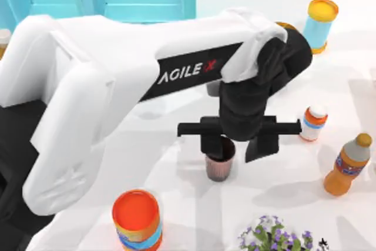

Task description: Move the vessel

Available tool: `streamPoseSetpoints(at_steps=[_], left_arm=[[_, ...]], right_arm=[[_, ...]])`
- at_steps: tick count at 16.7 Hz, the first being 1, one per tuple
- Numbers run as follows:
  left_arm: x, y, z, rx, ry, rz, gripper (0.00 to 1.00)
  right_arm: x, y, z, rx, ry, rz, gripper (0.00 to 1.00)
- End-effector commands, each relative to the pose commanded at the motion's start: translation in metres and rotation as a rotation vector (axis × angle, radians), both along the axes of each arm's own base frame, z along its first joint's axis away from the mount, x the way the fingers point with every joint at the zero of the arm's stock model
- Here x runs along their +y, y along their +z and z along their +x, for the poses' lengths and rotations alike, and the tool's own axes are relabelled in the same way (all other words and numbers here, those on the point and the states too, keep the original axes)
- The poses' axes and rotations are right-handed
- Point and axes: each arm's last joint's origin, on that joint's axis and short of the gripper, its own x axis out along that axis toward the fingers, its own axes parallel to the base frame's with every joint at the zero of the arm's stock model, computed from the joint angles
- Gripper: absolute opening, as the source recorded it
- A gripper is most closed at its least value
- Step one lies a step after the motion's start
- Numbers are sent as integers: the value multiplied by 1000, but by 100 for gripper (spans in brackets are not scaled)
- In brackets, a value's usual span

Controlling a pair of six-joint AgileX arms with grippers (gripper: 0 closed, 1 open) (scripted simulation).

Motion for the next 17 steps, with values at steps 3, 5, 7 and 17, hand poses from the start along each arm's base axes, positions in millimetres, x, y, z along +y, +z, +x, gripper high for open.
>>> streamPoseSetpoints(at_steps=[3,5,7,17], left_arm=[[0,0,0,0,0,0,2],[0,0,0,0,0,0,0],[0,0,0,0,0,0,0],[43,18,15,5,-21,-15,0]], right_arm=[[0,0,0,0,0,0,100],[0,0,0,0,0,0,100],[0,0,0,0,0,0,100],[0,0,0,0,0,0,100]])
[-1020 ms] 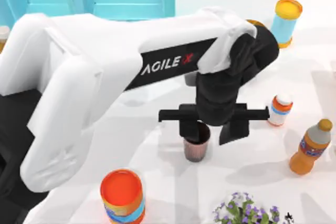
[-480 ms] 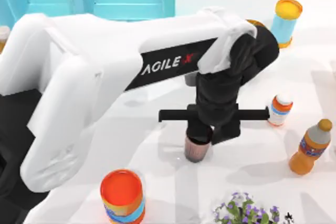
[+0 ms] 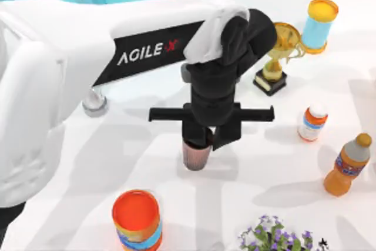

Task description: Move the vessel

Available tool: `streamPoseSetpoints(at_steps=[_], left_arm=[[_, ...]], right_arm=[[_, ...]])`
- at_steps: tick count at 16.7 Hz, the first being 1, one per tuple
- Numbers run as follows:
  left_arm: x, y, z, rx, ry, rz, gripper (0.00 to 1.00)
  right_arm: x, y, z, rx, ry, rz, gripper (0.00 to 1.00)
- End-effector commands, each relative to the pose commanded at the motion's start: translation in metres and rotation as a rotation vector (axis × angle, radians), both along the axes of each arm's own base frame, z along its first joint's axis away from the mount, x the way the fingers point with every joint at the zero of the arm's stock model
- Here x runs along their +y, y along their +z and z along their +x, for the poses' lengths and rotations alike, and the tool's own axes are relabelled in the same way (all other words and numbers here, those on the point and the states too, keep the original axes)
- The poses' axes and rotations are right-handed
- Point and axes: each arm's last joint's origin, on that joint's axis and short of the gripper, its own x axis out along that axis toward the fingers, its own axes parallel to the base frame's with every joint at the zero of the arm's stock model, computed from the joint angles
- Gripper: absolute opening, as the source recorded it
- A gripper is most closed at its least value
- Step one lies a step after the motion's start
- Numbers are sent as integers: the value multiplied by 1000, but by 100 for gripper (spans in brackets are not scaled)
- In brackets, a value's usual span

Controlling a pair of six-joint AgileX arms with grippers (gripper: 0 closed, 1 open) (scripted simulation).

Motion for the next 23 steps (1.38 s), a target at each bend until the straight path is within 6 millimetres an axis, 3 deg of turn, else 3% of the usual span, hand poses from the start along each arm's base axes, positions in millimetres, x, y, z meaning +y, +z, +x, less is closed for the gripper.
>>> streamPoseSetpoints(at_steps=[2,5,7,10,13,18,23], left_arm=[[43,13,14,0,-7,-10,0],[135,33,30,-3,37,-25,0],[194,43,26,-10,51,-34,0],[248,51,4,-18,35,-46,0],[266,53,-10,-17,22,-55,0],[265,51,-9,-15,17,-51,0],[269,17,-7,-25,26,-54,0]], right_arm=[[0,0,0,0,0,0,100],[0,0,0,0,0,0,100],[0,0,0,0,0,0,100],[0,0,0,0,0,0,100],[0,0,0,0,0,0,100],[0,0,0,0,0,0,100],[0,0,0,0,0,0,100]])
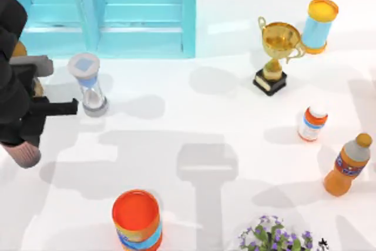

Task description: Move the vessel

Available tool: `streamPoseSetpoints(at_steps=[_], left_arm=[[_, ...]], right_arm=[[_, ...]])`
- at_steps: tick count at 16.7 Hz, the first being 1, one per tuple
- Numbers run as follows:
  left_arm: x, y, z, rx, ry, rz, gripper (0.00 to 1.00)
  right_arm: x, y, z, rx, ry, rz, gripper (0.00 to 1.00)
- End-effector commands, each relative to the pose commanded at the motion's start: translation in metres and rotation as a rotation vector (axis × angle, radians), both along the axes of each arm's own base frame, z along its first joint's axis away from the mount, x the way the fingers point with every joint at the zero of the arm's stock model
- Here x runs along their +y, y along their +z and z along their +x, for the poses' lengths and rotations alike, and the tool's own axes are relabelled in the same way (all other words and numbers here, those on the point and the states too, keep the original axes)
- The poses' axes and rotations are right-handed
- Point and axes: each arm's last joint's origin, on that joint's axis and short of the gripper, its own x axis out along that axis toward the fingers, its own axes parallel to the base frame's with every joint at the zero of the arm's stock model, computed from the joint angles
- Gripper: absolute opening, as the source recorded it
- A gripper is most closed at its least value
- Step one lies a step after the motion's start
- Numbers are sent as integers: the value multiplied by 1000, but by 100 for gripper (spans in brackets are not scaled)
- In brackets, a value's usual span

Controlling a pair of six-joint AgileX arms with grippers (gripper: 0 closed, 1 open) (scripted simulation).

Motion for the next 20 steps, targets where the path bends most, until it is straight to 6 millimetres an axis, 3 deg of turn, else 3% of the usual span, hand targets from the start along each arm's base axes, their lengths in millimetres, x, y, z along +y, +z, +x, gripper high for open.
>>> streamPoseSetpoints(at_steps=[4,8,20], left_arm=[[1,-28,-3,7,-5,-2,0],[1,-29,-3,8,-5,-2,0],[1,-29,-3,8,-5,-2,90]], right_arm=[[0,0,0,0,0,0,100],[0,0,0,0,0,0,100],[0,0,0,0,0,0,100]])
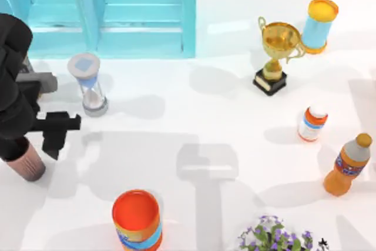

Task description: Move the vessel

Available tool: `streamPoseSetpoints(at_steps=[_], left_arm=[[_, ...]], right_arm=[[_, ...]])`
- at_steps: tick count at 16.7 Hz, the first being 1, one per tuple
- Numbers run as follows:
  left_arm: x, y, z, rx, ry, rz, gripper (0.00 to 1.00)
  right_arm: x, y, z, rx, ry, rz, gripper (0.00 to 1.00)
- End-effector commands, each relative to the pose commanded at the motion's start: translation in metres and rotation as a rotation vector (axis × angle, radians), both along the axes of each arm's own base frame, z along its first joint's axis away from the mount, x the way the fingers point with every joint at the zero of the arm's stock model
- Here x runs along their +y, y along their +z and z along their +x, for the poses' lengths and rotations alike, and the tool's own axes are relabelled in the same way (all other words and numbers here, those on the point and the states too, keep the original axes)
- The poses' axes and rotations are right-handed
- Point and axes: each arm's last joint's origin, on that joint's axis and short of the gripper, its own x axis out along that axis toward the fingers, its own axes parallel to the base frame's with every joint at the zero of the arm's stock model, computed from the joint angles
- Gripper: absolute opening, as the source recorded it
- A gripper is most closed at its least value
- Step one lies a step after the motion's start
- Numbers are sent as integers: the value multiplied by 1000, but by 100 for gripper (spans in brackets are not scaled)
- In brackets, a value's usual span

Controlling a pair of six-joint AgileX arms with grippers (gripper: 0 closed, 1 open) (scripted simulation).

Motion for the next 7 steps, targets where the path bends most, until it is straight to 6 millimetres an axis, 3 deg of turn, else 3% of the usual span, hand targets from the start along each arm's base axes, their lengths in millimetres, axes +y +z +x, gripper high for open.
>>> streamPoseSetpoints(at_steps=[2,7], left_arm=[[0,0,0,0,0,0,100],[0,0,0,0,0,0,100]], right_arm=[[0,0,0,0,0,0,100],[0,0,0,0,0,0,100]])
